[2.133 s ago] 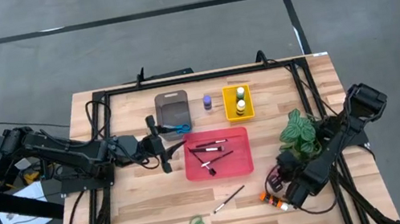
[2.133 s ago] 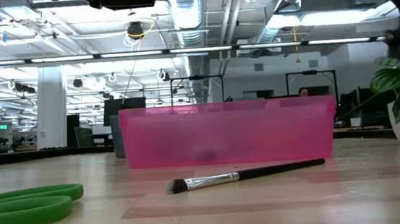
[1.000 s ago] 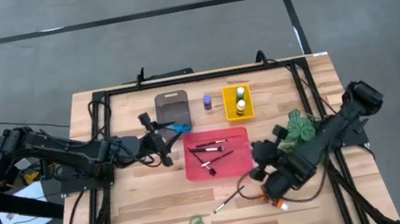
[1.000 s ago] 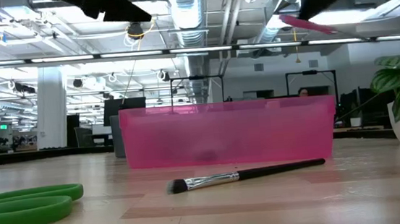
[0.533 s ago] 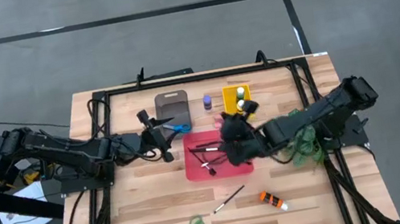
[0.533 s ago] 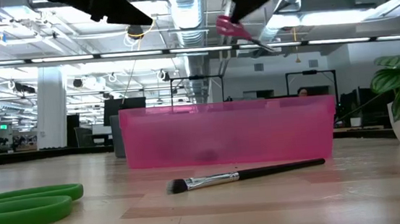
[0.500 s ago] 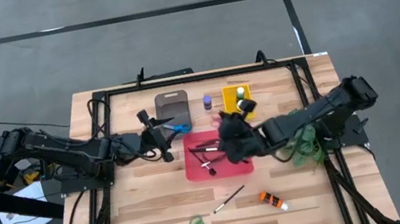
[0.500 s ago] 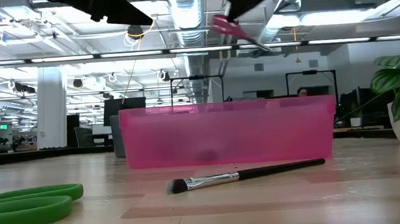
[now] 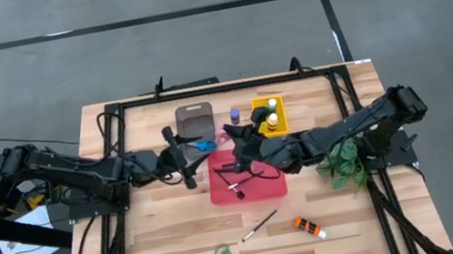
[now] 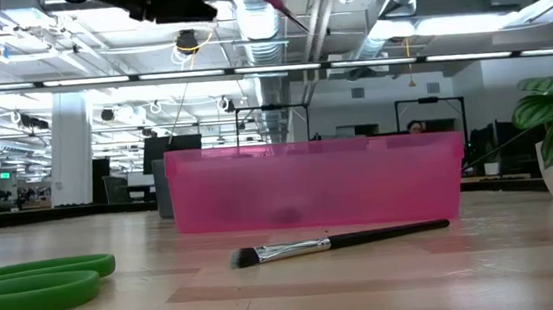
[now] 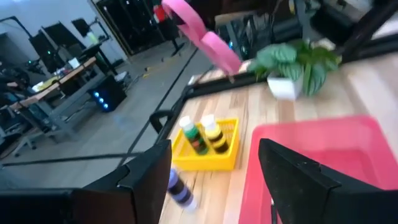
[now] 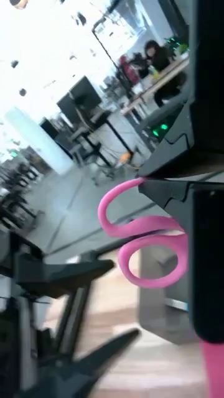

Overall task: Pick & Place Paint Supplies
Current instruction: Put the pink scissors into the black bin

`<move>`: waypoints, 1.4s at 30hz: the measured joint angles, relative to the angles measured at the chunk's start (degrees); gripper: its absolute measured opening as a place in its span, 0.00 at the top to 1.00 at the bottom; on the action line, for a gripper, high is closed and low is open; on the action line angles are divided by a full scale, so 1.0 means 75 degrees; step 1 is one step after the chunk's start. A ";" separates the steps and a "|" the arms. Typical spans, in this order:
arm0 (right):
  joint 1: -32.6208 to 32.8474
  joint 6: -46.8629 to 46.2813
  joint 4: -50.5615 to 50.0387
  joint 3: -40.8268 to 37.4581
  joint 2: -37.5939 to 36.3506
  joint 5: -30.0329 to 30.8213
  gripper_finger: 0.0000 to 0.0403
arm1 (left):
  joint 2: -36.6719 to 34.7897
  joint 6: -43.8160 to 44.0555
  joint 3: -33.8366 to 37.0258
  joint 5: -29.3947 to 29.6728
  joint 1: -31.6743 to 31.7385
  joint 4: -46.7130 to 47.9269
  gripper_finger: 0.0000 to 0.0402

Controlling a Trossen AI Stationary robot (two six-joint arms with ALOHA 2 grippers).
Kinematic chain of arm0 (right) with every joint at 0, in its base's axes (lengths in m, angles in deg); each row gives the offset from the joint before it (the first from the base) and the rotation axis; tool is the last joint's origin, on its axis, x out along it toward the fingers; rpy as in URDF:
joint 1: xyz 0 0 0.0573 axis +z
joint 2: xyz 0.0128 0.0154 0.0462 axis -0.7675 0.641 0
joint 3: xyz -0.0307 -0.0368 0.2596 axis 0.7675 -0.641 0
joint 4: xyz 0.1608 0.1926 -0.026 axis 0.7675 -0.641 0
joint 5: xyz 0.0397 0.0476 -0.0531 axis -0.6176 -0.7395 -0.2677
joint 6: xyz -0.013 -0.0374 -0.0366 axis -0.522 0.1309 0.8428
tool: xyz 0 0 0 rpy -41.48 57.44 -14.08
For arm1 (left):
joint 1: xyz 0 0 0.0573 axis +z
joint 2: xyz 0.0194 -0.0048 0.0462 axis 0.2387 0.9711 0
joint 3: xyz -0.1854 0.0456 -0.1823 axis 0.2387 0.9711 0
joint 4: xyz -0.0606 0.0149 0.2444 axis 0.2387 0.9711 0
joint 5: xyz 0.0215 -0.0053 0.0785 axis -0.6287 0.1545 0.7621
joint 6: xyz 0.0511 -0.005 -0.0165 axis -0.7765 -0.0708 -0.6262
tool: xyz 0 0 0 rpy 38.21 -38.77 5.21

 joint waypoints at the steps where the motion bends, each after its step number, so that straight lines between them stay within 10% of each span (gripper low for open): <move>1: -0.0020 0.0195 0.0207 -0.0020 -0.0006 -0.0006 1.00 | 0.0000 -0.0001 0.0000 -0.0007 0.0000 -0.0118 0.41; 42: -0.1026 0.2102 0.3067 -0.0254 0.0000 -0.2186 1.00 | 0.0058 0.1401 -0.0001 -0.1039 0.1217 -0.3100 0.43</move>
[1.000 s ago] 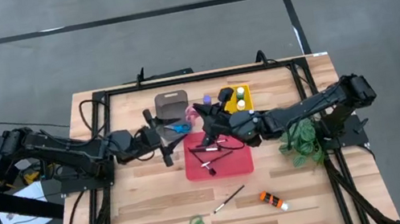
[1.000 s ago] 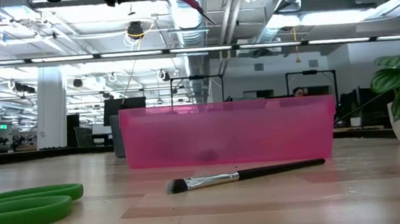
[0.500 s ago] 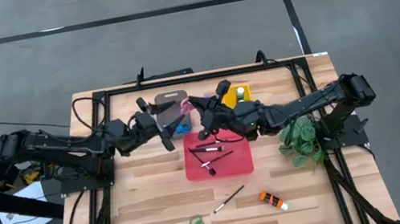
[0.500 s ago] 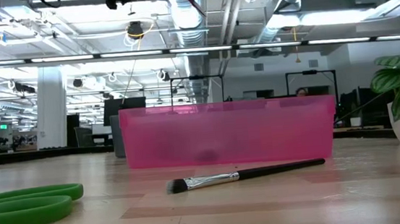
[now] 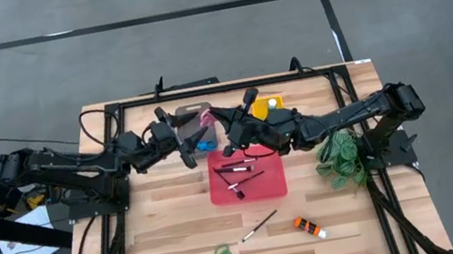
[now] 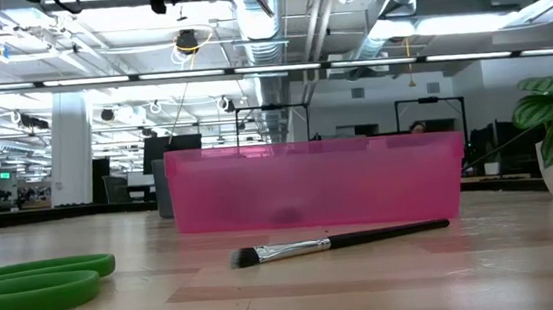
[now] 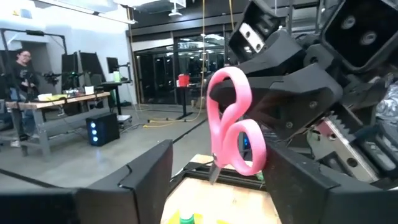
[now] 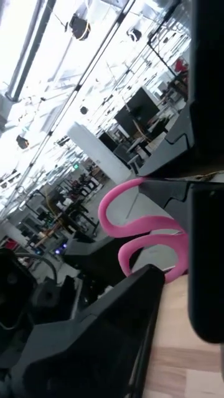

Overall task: Pick & Place Paint Supplies
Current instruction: Put the pink scissors into the black bin

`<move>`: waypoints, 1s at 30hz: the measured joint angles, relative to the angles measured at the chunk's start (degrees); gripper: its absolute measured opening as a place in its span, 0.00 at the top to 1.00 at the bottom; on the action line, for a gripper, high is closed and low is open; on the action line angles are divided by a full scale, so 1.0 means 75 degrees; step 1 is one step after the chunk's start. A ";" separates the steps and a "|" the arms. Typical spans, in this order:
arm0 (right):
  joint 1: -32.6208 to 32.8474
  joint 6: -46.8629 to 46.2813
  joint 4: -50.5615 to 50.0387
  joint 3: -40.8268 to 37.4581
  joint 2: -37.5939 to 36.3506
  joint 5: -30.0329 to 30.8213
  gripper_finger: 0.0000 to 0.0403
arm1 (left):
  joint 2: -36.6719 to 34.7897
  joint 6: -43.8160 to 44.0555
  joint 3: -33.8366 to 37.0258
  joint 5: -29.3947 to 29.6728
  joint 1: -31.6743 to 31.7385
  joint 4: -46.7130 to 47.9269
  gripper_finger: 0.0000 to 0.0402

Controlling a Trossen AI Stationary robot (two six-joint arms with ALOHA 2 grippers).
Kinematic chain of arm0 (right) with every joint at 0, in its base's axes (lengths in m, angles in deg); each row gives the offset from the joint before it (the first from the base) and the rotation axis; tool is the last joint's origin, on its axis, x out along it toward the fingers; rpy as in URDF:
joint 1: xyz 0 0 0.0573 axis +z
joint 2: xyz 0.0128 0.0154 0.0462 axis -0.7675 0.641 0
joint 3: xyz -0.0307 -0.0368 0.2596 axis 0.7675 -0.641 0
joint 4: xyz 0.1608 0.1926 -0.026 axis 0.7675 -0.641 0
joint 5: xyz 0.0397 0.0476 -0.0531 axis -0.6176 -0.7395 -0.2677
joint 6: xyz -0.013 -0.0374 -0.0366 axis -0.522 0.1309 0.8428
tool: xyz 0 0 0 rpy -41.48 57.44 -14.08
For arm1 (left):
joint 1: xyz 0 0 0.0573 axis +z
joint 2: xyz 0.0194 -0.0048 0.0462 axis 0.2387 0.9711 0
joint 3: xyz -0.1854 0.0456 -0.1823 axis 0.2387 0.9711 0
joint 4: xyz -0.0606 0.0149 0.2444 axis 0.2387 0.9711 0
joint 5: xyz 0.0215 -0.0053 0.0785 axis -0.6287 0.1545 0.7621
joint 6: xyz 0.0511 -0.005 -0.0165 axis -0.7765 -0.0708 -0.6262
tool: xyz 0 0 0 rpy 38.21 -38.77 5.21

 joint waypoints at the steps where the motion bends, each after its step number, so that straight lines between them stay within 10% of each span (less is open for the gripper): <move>1: 0.0000 0.0006 0.0034 0.0000 0.0000 -0.0044 1.00 | 0.0000 0.0011 0.0001 -0.0003 0.0011 -0.0007 0.45; 14: 0.0035 -0.0014 0.0108 0.0006 0.0000 -0.0341 1.00 | 0.0006 0.0195 0.0001 -0.0303 0.0100 -0.0349 0.96; 30: 0.0609 -0.0158 -0.0022 0.0006 0.0006 0.0051 0.73 | -0.0003 -0.0092 0.0001 0.1156 0.0164 0.0272 0.97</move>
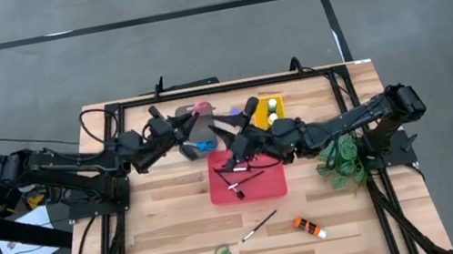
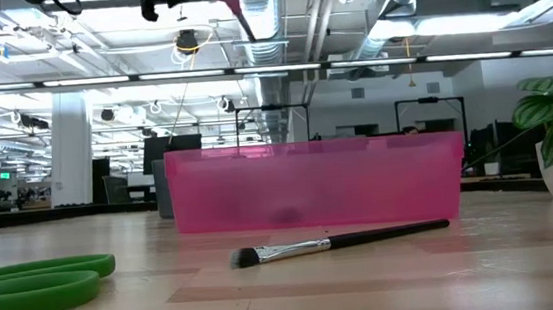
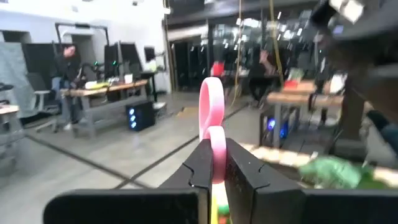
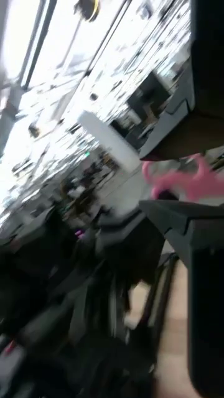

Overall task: Pick & Place Paint Supplies
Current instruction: Put the pink scissors into the black bin

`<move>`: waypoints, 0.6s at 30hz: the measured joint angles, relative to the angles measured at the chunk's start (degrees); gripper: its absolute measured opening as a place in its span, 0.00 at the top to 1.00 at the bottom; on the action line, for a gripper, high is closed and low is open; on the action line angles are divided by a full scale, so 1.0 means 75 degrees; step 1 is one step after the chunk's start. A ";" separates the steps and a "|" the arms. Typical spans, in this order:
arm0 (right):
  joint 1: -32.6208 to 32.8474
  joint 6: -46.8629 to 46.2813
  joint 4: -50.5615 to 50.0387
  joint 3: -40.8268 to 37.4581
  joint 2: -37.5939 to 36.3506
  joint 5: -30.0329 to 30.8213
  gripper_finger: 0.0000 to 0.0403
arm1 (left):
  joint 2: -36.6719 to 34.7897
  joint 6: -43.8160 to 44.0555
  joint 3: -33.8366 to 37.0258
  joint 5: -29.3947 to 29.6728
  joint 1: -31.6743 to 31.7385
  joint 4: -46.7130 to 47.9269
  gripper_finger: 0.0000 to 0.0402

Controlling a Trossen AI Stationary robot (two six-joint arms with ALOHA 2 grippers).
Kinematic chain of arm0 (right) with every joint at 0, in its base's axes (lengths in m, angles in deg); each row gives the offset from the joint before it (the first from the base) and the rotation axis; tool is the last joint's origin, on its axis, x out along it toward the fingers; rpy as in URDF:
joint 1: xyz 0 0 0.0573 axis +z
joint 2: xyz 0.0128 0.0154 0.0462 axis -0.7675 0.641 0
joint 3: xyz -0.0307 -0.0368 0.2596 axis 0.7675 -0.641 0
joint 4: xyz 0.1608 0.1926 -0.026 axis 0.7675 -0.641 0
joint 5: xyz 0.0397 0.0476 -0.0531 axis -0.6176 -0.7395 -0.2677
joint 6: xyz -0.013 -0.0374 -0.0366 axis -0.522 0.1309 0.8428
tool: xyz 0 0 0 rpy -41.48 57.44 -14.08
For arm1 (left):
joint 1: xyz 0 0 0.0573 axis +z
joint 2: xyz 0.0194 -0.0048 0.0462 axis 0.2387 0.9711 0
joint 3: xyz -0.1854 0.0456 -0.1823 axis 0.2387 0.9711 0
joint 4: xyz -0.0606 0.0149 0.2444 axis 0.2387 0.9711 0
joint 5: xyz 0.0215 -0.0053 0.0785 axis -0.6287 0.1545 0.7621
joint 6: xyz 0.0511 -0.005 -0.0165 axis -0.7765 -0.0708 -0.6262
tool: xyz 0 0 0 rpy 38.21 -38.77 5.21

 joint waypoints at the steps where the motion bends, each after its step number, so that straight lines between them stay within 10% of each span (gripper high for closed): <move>1: 0.0069 0.0003 -0.0078 0.0000 0.0000 0.0213 0.72 | -0.0009 0.0002 0.0000 0.0030 0.0026 0.0214 0.97; 9: 0.0948 -0.1212 -0.2052 0.0000 0.0000 0.2030 0.67 | -0.0372 0.0125 0.0000 0.0724 0.0072 0.2401 0.97; 18: 0.2091 -0.5834 -0.6656 0.0000 0.0000 0.2267 0.69 | -0.1788 0.0826 0.0000 0.0718 -0.0012 0.3967 0.97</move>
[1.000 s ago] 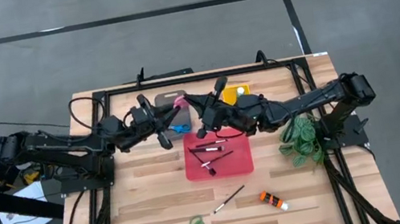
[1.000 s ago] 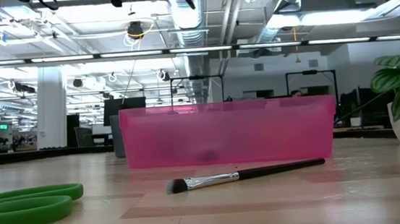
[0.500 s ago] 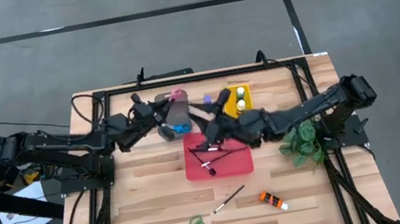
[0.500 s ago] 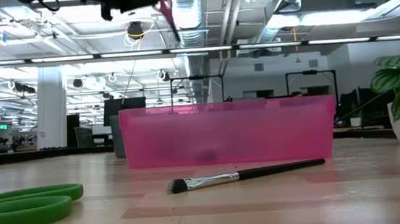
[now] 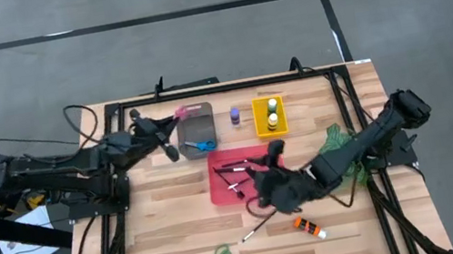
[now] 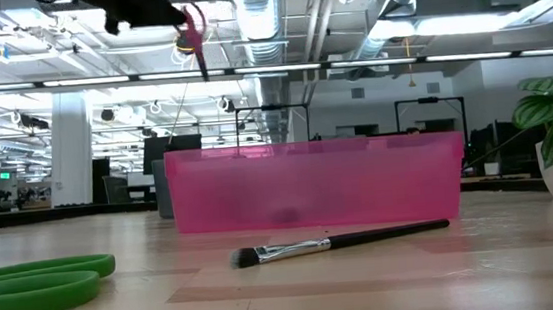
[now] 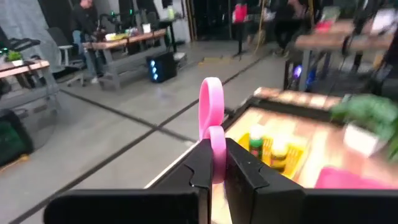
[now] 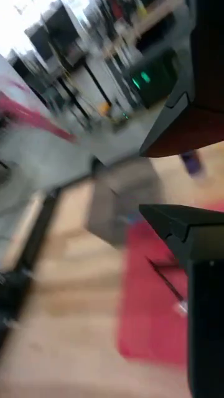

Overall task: Pick & Place Paint Supplies
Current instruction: Put the pink scissors into the black bin

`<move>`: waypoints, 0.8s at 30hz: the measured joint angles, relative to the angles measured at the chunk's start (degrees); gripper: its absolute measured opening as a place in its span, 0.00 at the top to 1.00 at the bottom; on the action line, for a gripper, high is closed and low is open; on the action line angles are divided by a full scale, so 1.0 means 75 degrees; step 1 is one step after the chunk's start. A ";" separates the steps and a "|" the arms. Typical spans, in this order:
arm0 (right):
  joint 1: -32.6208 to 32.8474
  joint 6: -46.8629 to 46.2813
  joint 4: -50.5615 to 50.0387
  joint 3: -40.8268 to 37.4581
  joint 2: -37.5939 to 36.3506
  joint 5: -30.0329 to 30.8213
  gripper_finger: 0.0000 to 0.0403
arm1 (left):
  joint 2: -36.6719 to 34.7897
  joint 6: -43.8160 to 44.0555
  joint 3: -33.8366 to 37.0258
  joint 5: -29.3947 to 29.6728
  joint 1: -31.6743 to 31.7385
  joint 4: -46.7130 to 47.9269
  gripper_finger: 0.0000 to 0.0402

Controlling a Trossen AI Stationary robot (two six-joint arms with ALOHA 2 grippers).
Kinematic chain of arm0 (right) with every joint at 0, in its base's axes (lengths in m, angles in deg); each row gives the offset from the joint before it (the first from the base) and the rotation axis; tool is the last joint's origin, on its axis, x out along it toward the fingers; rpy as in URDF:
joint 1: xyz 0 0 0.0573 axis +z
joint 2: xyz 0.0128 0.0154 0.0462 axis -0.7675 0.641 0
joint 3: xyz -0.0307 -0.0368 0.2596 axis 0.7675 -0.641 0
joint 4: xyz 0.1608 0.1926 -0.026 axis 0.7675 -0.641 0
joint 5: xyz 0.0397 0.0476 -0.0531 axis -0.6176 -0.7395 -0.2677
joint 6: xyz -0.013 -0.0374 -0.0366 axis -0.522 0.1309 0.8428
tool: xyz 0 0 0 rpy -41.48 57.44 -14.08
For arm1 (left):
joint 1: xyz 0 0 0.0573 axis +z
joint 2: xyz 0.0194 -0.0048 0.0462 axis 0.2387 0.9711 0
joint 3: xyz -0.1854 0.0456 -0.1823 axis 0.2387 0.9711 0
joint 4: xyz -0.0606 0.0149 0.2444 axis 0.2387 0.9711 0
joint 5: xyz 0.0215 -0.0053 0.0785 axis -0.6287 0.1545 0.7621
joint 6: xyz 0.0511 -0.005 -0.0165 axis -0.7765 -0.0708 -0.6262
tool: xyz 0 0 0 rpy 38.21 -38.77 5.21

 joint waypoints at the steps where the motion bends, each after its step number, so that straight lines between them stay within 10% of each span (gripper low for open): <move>1: 0.0154 -0.0555 -0.0499 0.0000 -0.0003 -0.0154 0.69 | -0.0170 0.0045 0.0000 -0.0087 -0.0015 -0.0025 0.97; 11: 0.1610 -0.3346 -0.2708 -0.0003 -0.0003 -0.1507 0.69 | -0.1311 0.0437 -0.0520 -0.1527 0.0212 -0.0041 0.97; 24: 0.1958 -0.3229 -0.3219 -0.0003 -0.0006 -0.2350 0.69 | 0.0686 0.2527 -0.2375 -0.5239 0.3285 0.2141 0.97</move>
